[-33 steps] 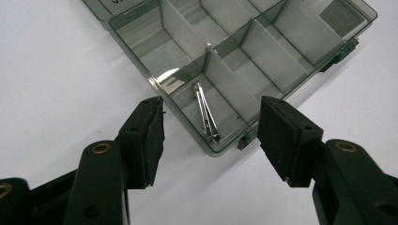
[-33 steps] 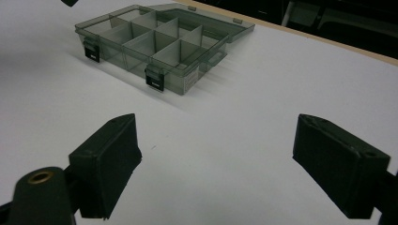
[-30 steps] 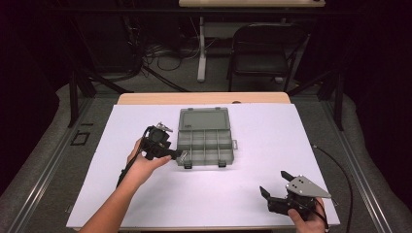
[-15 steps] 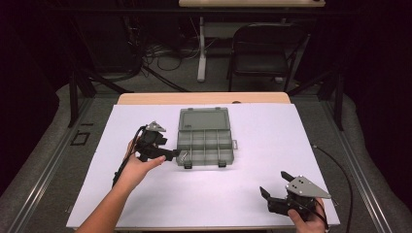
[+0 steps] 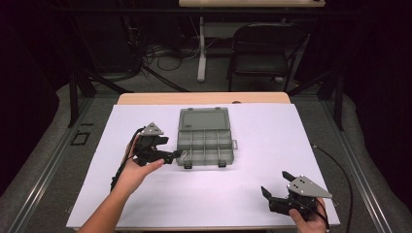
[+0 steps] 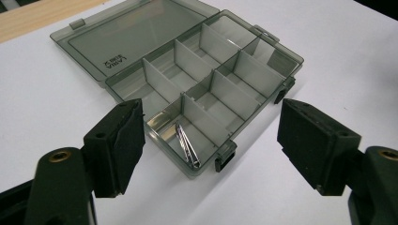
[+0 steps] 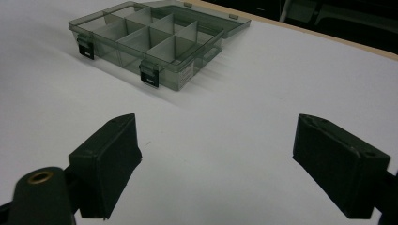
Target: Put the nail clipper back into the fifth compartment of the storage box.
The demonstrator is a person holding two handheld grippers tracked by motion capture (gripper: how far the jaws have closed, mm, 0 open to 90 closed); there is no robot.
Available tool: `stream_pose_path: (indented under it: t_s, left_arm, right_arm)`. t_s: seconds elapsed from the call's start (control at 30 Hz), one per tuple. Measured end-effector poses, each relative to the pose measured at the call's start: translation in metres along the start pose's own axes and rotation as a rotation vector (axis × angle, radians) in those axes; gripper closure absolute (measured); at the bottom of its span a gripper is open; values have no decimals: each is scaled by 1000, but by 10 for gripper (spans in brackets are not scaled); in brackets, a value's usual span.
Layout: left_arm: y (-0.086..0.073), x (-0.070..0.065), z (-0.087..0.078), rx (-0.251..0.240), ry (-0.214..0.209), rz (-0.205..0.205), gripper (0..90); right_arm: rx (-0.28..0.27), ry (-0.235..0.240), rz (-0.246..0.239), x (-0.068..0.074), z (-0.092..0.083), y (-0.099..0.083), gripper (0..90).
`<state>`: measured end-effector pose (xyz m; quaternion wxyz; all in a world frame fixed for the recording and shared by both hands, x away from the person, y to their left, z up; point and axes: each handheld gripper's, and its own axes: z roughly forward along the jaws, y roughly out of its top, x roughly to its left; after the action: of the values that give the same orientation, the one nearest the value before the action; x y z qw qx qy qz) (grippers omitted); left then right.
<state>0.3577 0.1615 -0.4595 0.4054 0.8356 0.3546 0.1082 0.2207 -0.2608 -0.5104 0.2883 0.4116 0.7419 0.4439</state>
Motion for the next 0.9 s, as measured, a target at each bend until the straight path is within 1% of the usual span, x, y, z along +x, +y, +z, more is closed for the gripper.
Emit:
stream_pose_path:
  t_s: [0.07, 0.1, 0.13, 0.17, 0.2, 0.27, 0.3, 0.37, 0.4, 0.43, 0.47, 0.5, 0.53, 0.57, 0.6, 0.63, 0.7, 0.77, 0.83, 0.87, 0.9]
  left_arm:
    - [-2, -2, -3, -14, 11, 14, 218]
    - [-4, -3, -6, -29, 1, 11, 218]
    - [-4, -3, -6, -29, 1, 11, 214]
    - [-8, -3, -10, -49, -4, 10, 201]
    - [-8, -3, -10, -49, -4, 10, 193]
    - [-11, -3, -15, -62, -11, 1, 188]
    - [-13, -2, -19, -82, -6, -11, 176]
    - [-16, 0, -24, -110, -2, -25, 158]
    - [-16, 0, -24, -110, -2, -25, 152]
    - [-18, 1, -29, -135, -5, -39, 152]
    - [-18, 1, -29, -135, -5, -39, 149]
    - [-21, 2, -33, -160, -18, -51, 131]
    - [-21, 2, -33, -160, -18, -51, 109]
    - [-26, 3, -38, -185, -40, -41, 70]
    - [-28, 3, -40, -187, -53, -26, 28]
    - [-31, 2, -42, -194, -56, -14, 0]
    - [-36, 1, -47, -212, -46, -3, 3]
    - [-41, 1, -50, -234, -58, -3, 4]
    - [-45, 1, -54, -240, -59, 4, 3]
    - [-45, 1, -54, -240, -59, 4, 3]
    - [-51, 0, -61, -260, -42, 6, 4]
  right_arm:
    - [6, 1, 0, -1, -1, 0, 142]
    - [6, 1, 0, -1, -1, 0, 142]
    - [6, 1, 0, -1, -1, 0, 142]
    - [2, -1, 0, 0, 0, 0, 142]
    - [2, -1, 0, 0, 0, 0, 142]
    - [1, 2, -3, 1, 0, 0, 142]
    - [13, 6, -9, 1, 0, 0, 142]
    - [10, 3, -9, 2, 1, 0, 142]
    - [15, 3, -10, 1, 1, 0, 142]
    - [8, 2, -9, 1, 2, 1, 142]
    - [8, 2, -9, 1, 2, 1, 142]
    - [7, -2, -7, 0, 1, 1, 142]
    - [7, -3, -7, 0, 1, 1, 142]
    - [1, -4, -5, 0, 1, 1, 142]
    - [1, -4, -6, -1, 1, 1, 142]
    - [9, -1, -7, -1, 0, 2, 142]
    - [-6, -8, -5, -1, 1, 2, 142]
    - [-1, -10, -10, 0, 0, 3, 142]
    - [-2, -12, -9, 1, -1, 4, 142]
    - [-8, -12, -17, 0, -1, 4, 142]
    - [-12, -14, -12, 1, -2, 5, 142]
